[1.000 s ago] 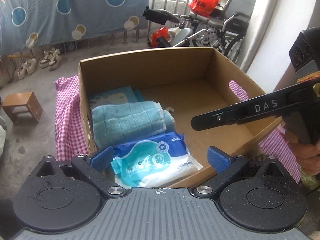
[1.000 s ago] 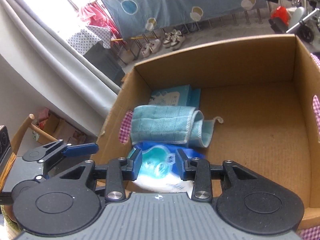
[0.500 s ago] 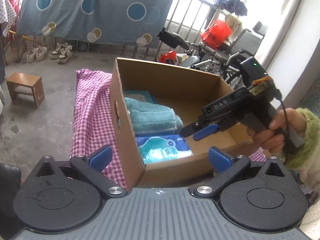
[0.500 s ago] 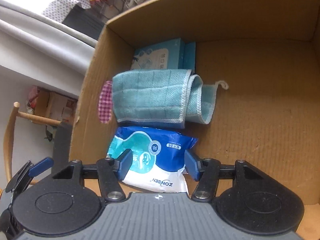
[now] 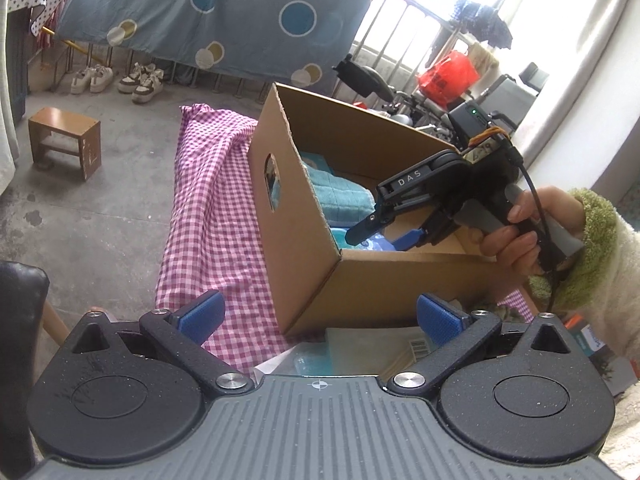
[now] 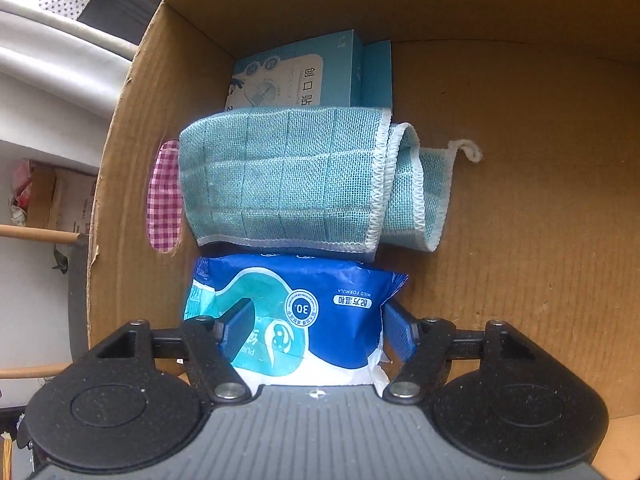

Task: Organize soft objects
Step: 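Carry the wipe pack with the right gripper into the cardboard box, then open the right gripper and lift it out of the box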

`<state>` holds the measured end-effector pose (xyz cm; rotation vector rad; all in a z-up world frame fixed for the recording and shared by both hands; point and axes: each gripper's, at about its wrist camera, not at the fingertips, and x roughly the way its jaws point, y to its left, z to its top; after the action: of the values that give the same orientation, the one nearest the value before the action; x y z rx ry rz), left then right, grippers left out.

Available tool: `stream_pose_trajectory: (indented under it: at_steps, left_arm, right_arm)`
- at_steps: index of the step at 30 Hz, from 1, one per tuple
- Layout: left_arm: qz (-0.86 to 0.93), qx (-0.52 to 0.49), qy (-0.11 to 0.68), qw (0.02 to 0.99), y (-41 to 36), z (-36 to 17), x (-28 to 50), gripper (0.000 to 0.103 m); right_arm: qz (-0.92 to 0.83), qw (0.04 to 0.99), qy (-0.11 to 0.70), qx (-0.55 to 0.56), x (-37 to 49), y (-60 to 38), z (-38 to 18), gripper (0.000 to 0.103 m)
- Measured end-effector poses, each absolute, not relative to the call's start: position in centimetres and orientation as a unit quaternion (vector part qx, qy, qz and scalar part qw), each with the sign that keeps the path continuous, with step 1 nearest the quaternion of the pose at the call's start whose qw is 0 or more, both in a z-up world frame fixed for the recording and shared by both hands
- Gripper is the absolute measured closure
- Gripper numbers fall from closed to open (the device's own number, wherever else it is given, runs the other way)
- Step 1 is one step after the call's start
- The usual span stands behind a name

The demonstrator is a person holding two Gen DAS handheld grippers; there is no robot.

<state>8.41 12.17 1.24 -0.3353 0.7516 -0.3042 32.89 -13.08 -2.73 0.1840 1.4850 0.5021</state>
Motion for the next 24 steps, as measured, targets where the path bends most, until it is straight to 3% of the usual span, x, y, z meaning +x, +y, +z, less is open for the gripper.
stream_pose_trajectory:
  at_steps: [7, 12, 17, 24]
  left_arm:
    - [-0.145, -0.199, 0.341, 0.907, 13.2, 2.8, 6.5, 0.0]
    - [-0.149, -0.21, 0.32, 0.912, 13.5, 4.0, 4.5, 0.0]
    - [-0.149, -0.165, 0.354, 0.909, 11.2, 3.6, 3.7, 0.0]
    - [-0.16, -0.09, 0.413, 0.892, 6.6, -0.3, 4.2, 0.001]
  right_arm:
    - [0.223, 0.736, 0.633, 0.081, 32.5, -14.3, -1.2, 0.031]
    - [0.245, 0.792, 0.549, 0.103, 28.4, -17.6, 4.9, 0.031]
    - [0.294, 0.826, 0.461, 0.138, 21.2, -21.4, 9.6, 0.03]
    - [0.32, 0.81, 0.455, 0.186, 13.5, -22.5, 6.7, 0.031]
